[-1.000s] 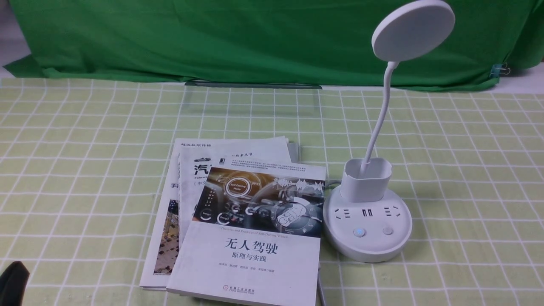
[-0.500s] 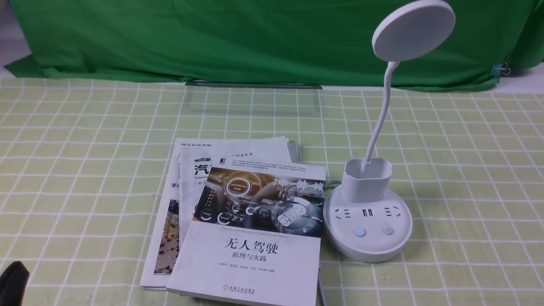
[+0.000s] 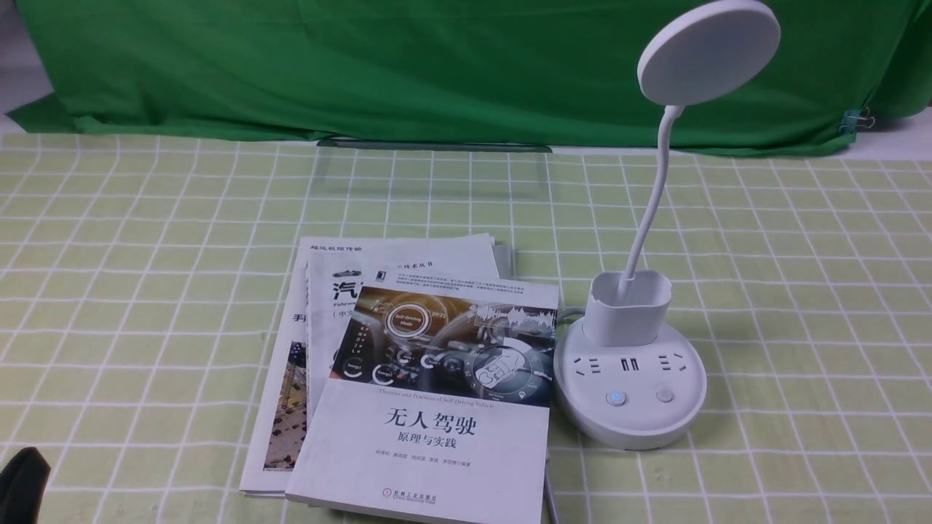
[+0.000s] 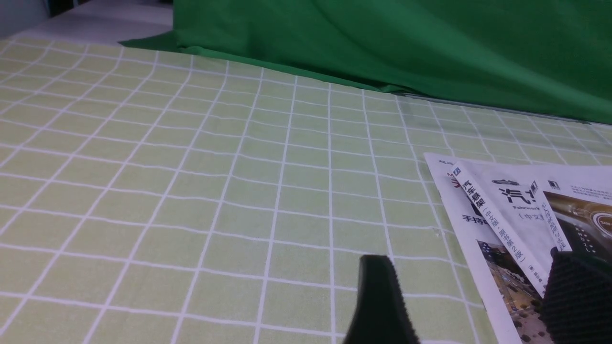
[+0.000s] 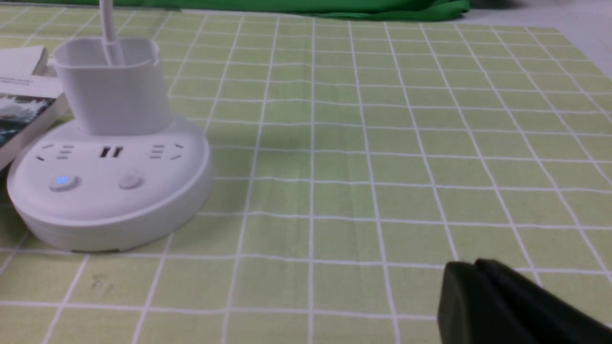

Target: Turn off the desk lamp on the green coffee tablecloth by hand.

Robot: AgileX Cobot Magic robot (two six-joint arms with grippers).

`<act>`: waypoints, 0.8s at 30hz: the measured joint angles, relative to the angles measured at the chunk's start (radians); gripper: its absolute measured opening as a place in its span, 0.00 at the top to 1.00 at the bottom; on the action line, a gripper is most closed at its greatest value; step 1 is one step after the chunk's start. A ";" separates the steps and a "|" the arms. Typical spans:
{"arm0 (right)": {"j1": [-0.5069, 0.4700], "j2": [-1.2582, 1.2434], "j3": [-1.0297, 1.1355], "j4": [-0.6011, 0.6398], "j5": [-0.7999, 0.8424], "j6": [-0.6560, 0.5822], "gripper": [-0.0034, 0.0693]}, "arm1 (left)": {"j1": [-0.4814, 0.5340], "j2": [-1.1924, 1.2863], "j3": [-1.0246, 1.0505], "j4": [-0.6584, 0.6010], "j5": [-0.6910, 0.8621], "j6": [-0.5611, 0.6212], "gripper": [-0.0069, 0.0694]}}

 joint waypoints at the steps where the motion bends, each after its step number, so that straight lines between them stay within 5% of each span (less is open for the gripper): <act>1: 0.000 0.000 0.000 0.000 0.000 0.000 0.85 | 0.000 0.000 0.000 0.000 0.000 0.000 0.37; 24: 0.000 0.000 0.000 0.001 0.000 0.000 0.77 | 0.000 0.000 0.000 0.000 0.000 0.000 0.37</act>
